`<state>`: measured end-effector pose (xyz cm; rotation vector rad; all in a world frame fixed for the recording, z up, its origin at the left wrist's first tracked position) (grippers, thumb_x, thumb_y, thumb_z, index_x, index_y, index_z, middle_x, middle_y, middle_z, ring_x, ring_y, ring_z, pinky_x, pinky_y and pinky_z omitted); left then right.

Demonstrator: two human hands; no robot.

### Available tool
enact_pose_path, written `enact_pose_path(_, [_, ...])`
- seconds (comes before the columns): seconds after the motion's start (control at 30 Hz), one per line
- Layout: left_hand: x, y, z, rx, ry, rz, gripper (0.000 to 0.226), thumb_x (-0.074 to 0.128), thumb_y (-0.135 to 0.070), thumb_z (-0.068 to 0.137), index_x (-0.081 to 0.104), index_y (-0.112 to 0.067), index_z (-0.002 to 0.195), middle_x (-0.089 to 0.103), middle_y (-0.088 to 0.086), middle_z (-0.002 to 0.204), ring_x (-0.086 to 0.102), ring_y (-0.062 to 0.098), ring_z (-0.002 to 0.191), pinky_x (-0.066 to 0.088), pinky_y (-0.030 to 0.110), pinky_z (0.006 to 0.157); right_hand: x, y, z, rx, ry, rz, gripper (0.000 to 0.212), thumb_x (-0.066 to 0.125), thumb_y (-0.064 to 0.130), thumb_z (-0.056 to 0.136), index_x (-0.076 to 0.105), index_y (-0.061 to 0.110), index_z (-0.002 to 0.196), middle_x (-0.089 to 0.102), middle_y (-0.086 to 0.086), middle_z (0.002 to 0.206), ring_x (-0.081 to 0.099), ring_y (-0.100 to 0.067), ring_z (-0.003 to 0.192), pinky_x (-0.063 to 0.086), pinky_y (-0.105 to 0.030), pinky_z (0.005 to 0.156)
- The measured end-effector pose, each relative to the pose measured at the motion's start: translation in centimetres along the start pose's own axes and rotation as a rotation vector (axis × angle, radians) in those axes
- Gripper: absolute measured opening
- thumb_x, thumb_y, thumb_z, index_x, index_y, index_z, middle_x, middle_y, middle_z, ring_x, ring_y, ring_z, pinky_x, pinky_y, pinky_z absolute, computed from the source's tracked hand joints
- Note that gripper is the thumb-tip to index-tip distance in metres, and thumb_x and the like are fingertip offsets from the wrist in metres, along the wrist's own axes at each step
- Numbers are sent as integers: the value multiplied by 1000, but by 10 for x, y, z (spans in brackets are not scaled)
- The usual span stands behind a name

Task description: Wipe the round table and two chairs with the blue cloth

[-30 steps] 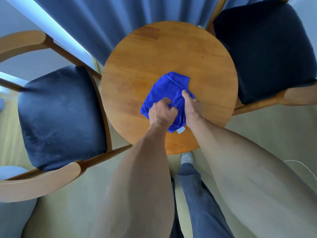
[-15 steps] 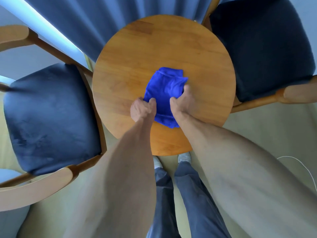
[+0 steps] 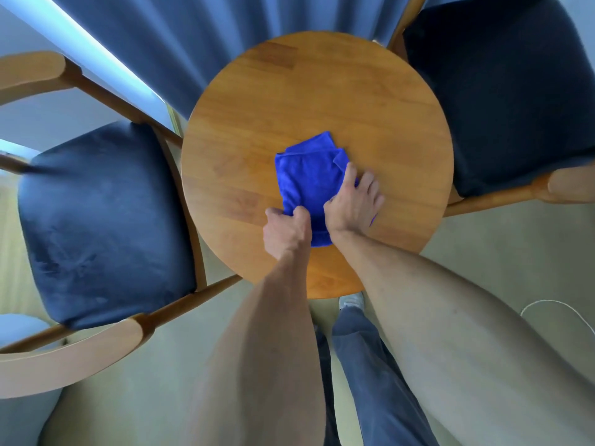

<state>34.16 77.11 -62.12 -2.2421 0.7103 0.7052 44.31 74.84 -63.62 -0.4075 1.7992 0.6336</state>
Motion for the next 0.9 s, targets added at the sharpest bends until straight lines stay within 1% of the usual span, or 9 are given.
enact_pose_path(0.03, [-2, 0, 3, 39, -69, 65, 29, 50, -34, 80, 48, -13, 100, 61, 5, 91, 60, 33, 93, 46, 38, 77, 2, 0, -1, -91, -28, -16, 64, 51, 5, 82, 38, 18, 144, 36, -18, 148, 36, -34, 135, 30, -45, 102])
enact_pose_path(0.1, [-6, -2, 15, 204, -221, 235, 33, 48, -29, 89, 47, -13, 118, 55, 11, 123, 50, 32, 116, 40, 40, 90, 6, 2, 2, -350, -67, -27, 57, 44, 7, 89, 40, 15, 145, 29, -19, 156, 27, -34, 144, 26, -48, 112])
enact_pose_path(0.17, [-6, -10, 28, 457, -222, 410, 49, 42, -19, 94, 37, -13, 142, 33, 13, 153, 32, 30, 138, 32, 41, 105, 11, 3, 6, -513, -24, -38, 52, 41, 13, 96, 39, 14, 147, 24, -18, 159, 21, -33, 148, 22, -49, 116])
enact_pose_path(0.23, [3, -17, 34, 656, -99, 521, 54, 35, -19, 100, 24, -15, 153, 14, 10, 164, 15, 26, 149, 24, 42, 113, 18, -3, 9, -458, 48, -63, 50, 37, 22, 101, 34, 16, 151, 18, -17, 162, 14, -31, 150, 18, -49, 118])
enact_pose_path(0.27, [10, -17, 34, 687, -45, 537, 54, 32, -22, 103, 20, -16, 155, 10, 8, 165, 10, 25, 151, 22, 42, 114, 21, -8, 9, -388, 80, -83, 50, 34, 27, 103, 30, 19, 153, 14, -16, 163, 11, -31, 151, 17, -48, 118])
enact_pose_path(0.33, [25, -9, 33, 645, 6, 520, 53, 29, -27, 105, 18, -16, 156, 6, 7, 165, 6, 25, 152, 21, 43, 116, 28, -18, 7, -298, 104, -96, 51, 31, 34, 104, 24, 25, 154, 11, -14, 164, 9, -31, 151, 17, -48, 118])
enact_pose_path(0.63, [35, 16, 38, 627, -56, 673, 56, 17, -39, 103, 10, -25, 157, 1, 13, 165, 4, 29, 151, 14, 48, 116, 39, -24, 7, -318, 45, -70, 51, 27, 37, 103, 30, 27, 153, 20, -15, 162, 19, -33, 149, 23, -50, 114])
enact_pose_path(0.77, [22, 8, 30, 569, -22, 680, 56, 21, -37, 103, 10, -27, 156, 2, 19, 164, 5, 33, 151, 14, 49, 116, 25, -19, 7, -313, 79, -89, 51, 30, 37, 103, 31, 24, 152, 22, -18, 161, 20, -34, 149, 21, -50, 114])
enact_pose_path(0.9, [-6, -13, 15, 491, -19, 673, 60, 27, -31, 101, 8, -23, 157, 3, 22, 163, 2, 37, 150, 14, 50, 118, -6, -3, 2, -184, 137, -106, 53, 38, 26, 101, 26, 22, 153, 22, -21, 159, 18, -34, 148, 17, -48, 116])
Point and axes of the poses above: each hand's wrist, its own z-axis towards the middle knuckle, its own x-axis out of the palm, y = z × x, the point moved 1 cm from there along z, towards the middle knuckle
